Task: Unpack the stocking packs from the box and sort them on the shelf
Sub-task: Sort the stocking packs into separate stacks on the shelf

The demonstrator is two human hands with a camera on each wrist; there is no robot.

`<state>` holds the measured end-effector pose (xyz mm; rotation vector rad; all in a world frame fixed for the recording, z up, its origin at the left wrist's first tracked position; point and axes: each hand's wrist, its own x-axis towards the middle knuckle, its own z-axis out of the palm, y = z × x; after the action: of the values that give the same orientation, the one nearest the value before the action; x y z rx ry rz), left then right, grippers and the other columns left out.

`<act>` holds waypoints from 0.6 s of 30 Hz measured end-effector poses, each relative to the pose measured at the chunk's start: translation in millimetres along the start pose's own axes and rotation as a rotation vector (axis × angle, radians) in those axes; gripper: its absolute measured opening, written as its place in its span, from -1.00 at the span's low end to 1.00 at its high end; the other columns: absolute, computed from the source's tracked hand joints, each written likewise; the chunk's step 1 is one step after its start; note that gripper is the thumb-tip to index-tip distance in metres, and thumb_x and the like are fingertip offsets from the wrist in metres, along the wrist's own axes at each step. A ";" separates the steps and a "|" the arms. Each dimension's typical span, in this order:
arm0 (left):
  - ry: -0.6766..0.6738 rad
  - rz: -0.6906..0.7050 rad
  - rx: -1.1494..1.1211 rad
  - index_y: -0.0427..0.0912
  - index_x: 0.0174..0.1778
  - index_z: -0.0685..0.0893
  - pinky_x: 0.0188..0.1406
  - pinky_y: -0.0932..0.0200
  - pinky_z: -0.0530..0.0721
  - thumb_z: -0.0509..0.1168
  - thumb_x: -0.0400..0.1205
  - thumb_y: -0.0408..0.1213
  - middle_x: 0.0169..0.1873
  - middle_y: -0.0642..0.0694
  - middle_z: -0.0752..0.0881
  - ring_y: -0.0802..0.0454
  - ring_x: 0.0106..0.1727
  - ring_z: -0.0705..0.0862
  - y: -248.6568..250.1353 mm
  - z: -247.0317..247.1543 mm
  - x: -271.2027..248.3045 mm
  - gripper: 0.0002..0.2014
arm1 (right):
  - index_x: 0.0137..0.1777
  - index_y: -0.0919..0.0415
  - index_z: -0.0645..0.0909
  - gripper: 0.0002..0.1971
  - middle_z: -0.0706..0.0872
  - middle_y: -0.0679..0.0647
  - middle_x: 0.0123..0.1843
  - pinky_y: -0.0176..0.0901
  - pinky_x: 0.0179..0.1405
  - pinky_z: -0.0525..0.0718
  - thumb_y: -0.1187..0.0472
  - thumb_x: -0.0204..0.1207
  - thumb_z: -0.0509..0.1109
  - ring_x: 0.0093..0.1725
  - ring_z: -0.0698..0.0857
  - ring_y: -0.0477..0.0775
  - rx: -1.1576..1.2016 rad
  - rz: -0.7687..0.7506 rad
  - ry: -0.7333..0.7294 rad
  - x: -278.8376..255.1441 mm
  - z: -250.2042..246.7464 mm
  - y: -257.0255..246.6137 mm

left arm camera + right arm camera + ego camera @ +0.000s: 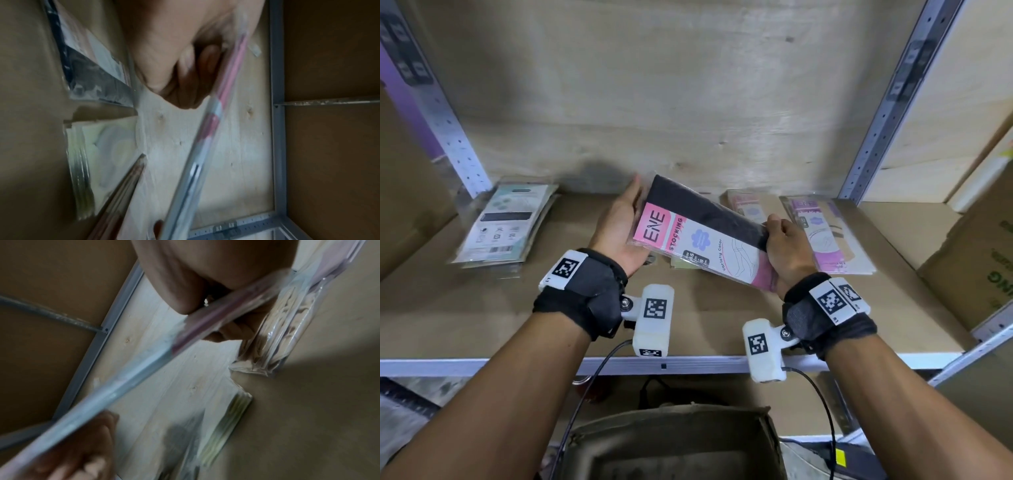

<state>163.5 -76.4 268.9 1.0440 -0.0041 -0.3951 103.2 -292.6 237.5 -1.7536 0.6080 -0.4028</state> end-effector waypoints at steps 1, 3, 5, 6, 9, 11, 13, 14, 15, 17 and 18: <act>0.009 -0.004 -0.070 -0.06 0.12 0.72 -0.10 0.02 0.81 0.12 0.69 0.30 -0.12 -0.16 0.85 -0.13 -0.15 0.85 1.1 -3.0 2.7 -0.49 | 0.00 0.19 0.61 -0.61 0.78 0.30 0.05 0.30 0.20 0.72 -0.07 0.73 0.08 0.08 0.78 0.30 0.037 0.033 -0.010 2.7 -1.8 0.0; 0.016 -0.012 -0.199 -0.08 0.28 0.67 -0.14 0.11 0.80 0.02 0.68 0.37 -0.06 -0.16 0.81 -0.06 -0.13 0.80 2.9 -12.2 6.8 -0.36 | -0.05 0.16 0.59 -0.65 0.76 0.33 0.11 0.32 0.27 0.68 -0.06 0.71 0.10 0.12 0.76 0.31 0.102 0.105 -0.012 9.1 -7.1 0.4; 0.007 -0.044 -0.181 -0.22 0.31 0.67 -0.35 0.23 0.73 -0.04 0.66 0.42 -0.13 -0.15 0.78 -0.01 -0.24 0.75 -0.1 -15.4 5.2 -0.22 | -0.04 0.18 0.55 -0.71 0.69 0.44 0.24 0.35 0.36 0.61 0.01 0.72 0.12 0.15 0.71 0.28 0.165 0.155 -0.025 16.1 -12.0 1.0; -0.004 -0.068 -0.118 -0.28 0.31 0.68 -0.35 0.21 0.75 -0.03 0.65 0.43 -0.10 -0.17 0.81 -0.03 -0.23 0.80 -4.4 -13.5 3.1 -0.18 | -0.04 0.18 0.54 -0.75 0.65 0.48 0.31 0.36 0.37 0.60 0.07 0.72 0.13 0.13 0.69 0.26 0.219 0.173 -0.034 17.6 -12.9 0.6; -0.123 -0.115 0.216 -0.25 0.25 0.69 -0.09 0.04 0.83 0.18 0.62 0.36 0.08 -0.22 0.85 -0.13 0.00 0.87 -25.3 4.3 -8.9 -0.31 | 0.03 0.21 0.67 -0.71 0.78 0.35 0.10 0.24 0.04 0.78 0.20 0.72 0.11 -0.08 0.80 0.25 0.383 0.237 0.003 16.2 -8.3 -3.3; -0.206 -0.109 0.411 -0.19 0.27 0.69 -0.04 0.06 0.83 0.38 0.60 0.20 0.12 -0.18 0.84 -0.13 0.05 0.86 -38.7 14.7 -15.5 -0.46 | 0.18 0.29 0.67 -0.68 0.76 0.24 0.00 0.02 -0.23 0.73 0.32 0.72 0.07 -0.22 0.75 0.14 0.448 0.217 -0.008 13.8 0.4 -5.5; -0.232 -0.088 0.457 -0.18 0.26 0.71 -0.11 0.16 0.82 0.49 0.59 -0.03 0.11 -0.17 0.85 -0.09 -0.02 0.86 -44.9 17.9 -19.3 -0.59 | 0.25 0.32 0.61 -0.69 0.67 0.22 -0.09 -0.16 -0.44 0.60 0.36 0.71 0.05 -0.29 0.65 0.09 0.483 0.197 -0.080 6.3 9.0 -8.4; -0.229 -0.082 0.449 -0.20 0.25 0.72 -0.13 0.19 0.82 0.52 0.58 -0.12 0.08 -0.17 0.86 -0.09 -0.05 0.86 -44.8 16.2 -19.7 -0.63 | 0.24 0.32 0.60 -0.72 0.63 0.20 -0.13 -0.20 -0.50 0.56 0.36 0.73 0.07 -0.30 0.62 0.09 0.486 0.184 -0.120 2.0 12.3 -9.9; -0.221 -0.078 0.436 -0.23 0.24 0.72 -0.13 0.19 0.82 0.52 0.58 -0.20 0.04 -0.18 0.86 -0.09 -0.07 0.85 -42.4 13.3 -19.7 -0.66 | 0.24 0.33 0.58 -0.75 0.60 0.19 -0.16 -0.22 -0.56 0.54 0.35 0.74 0.09 -0.32 0.59 0.09 0.480 0.169 -0.163 -1.9 15.1 -11.2; -0.179 -0.060 0.427 -0.30 0.20 0.72 -0.14 0.21 0.82 0.50 0.59 -0.35 -0.05 -0.22 0.84 -0.05 -0.14 0.83 -33.2 4.8 -18.4 -0.72 | 0.29 0.35 0.56 -0.78 0.58 0.16 -0.19 -0.25 -0.60 0.54 0.33 0.74 0.18 -0.34 0.55 0.08 0.454 0.139 -0.239 -7.1 19.2 -12.5; -0.147 -0.043 0.434 -0.33 0.20 0.71 -0.17 0.22 0.81 0.48 0.59 -0.41 -0.07 -0.24 0.82 -0.02 -0.19 0.80 -27.2 -0.4 -17.3 -0.73 | 0.30 0.33 0.56 -0.79 0.60 0.16 -0.18 -0.24 -0.53 0.57 0.34 0.72 0.25 -0.34 0.56 0.07 0.445 0.129 -0.266 -8.5 20.7 -13.2</act>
<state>138.9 -82.5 248.9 1.4415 -0.2068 -0.5236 110.5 -268.9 245.1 -1.3054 0.4005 -0.1903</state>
